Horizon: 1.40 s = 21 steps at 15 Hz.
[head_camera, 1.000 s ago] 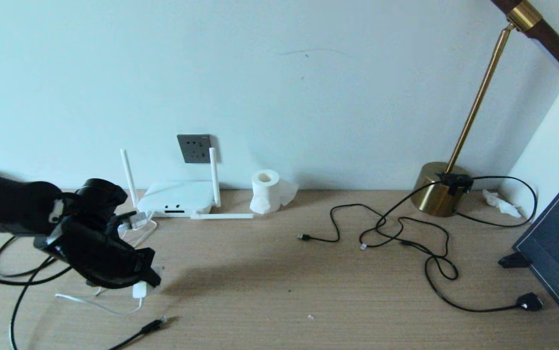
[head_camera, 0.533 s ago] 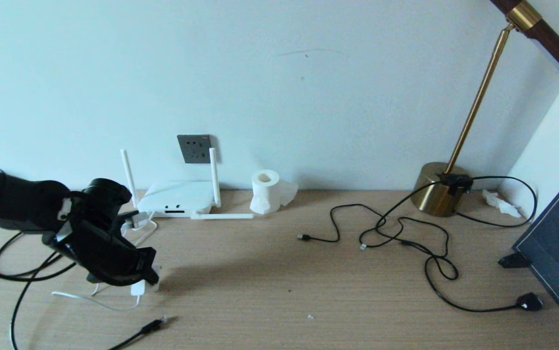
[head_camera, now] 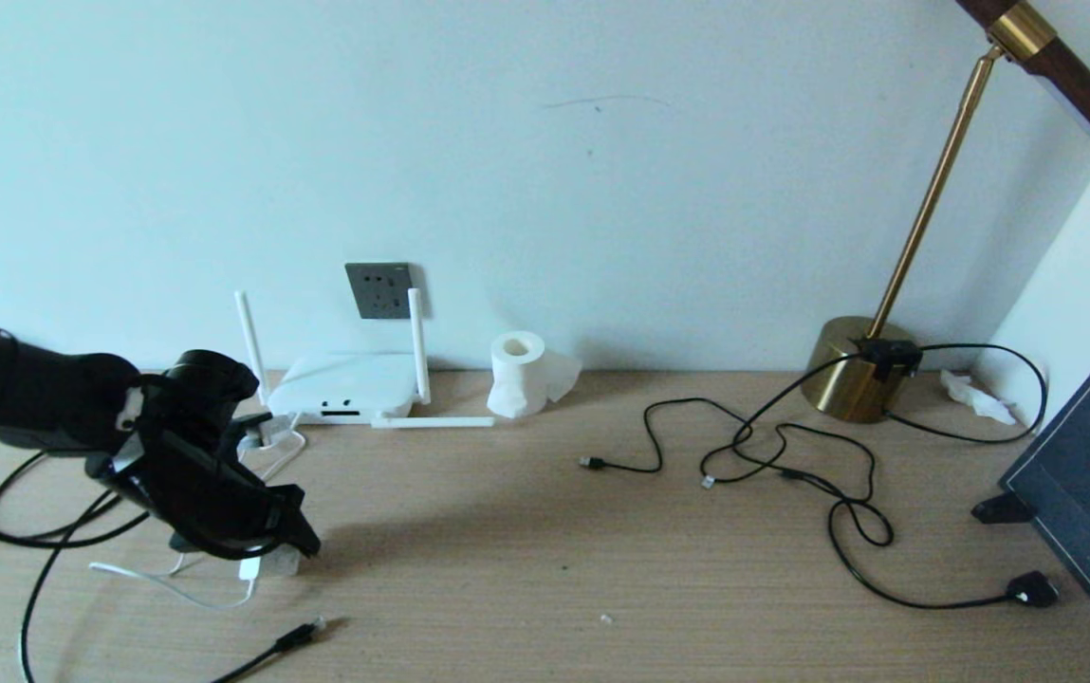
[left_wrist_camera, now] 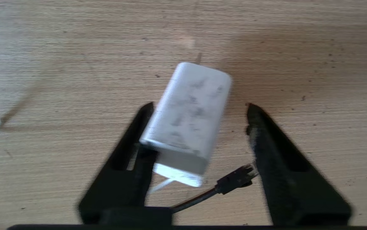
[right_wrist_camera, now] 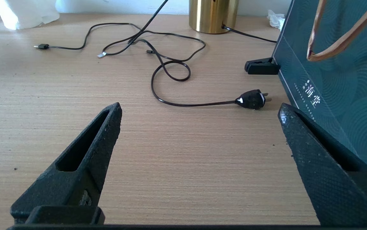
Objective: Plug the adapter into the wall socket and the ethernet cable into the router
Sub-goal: Pick up plug
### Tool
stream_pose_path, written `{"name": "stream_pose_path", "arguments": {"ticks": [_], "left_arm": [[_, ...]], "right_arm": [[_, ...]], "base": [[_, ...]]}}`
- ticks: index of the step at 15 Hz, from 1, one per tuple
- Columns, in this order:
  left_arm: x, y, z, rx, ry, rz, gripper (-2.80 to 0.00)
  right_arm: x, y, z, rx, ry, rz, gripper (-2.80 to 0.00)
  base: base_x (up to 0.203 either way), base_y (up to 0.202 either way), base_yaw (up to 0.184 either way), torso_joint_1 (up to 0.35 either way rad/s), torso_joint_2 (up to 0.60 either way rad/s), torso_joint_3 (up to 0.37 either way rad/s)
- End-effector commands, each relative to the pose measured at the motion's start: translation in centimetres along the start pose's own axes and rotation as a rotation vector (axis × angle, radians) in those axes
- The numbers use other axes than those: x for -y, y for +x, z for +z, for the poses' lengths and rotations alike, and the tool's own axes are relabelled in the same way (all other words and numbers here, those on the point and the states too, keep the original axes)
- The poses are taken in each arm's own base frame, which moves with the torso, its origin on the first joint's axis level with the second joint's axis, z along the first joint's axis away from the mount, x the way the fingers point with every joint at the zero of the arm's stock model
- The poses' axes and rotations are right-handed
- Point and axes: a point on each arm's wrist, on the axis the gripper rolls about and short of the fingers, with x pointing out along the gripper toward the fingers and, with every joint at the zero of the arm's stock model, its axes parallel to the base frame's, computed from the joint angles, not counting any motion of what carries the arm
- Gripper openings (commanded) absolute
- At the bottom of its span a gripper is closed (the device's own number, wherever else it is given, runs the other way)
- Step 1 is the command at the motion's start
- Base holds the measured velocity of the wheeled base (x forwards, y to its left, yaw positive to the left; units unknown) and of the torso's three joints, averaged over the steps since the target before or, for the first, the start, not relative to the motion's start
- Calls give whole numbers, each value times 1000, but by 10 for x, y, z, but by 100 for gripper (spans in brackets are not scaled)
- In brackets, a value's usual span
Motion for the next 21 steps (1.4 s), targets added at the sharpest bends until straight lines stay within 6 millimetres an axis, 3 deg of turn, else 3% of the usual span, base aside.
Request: {"name": "stream_pose_path", "arguments": {"ticks": [1, 12, 21], "left_arm": [[1, 0, 0, 0, 0, -2, 0], [19, -11, -3, 31, 55, 31, 0], [19, -14, -14, 2, 51, 33, 0]], "right_arm": [[0, 0, 0, 0, 0, 0, 0], [0, 0, 0, -1, 0, 0, 0], [0, 0, 0, 1, 0, 0, 0]], "base": [[0, 0, 0, 0, 0, 0], [0, 0, 0, 0, 0, 0], [0, 0, 0, 0, 0, 0]]}}
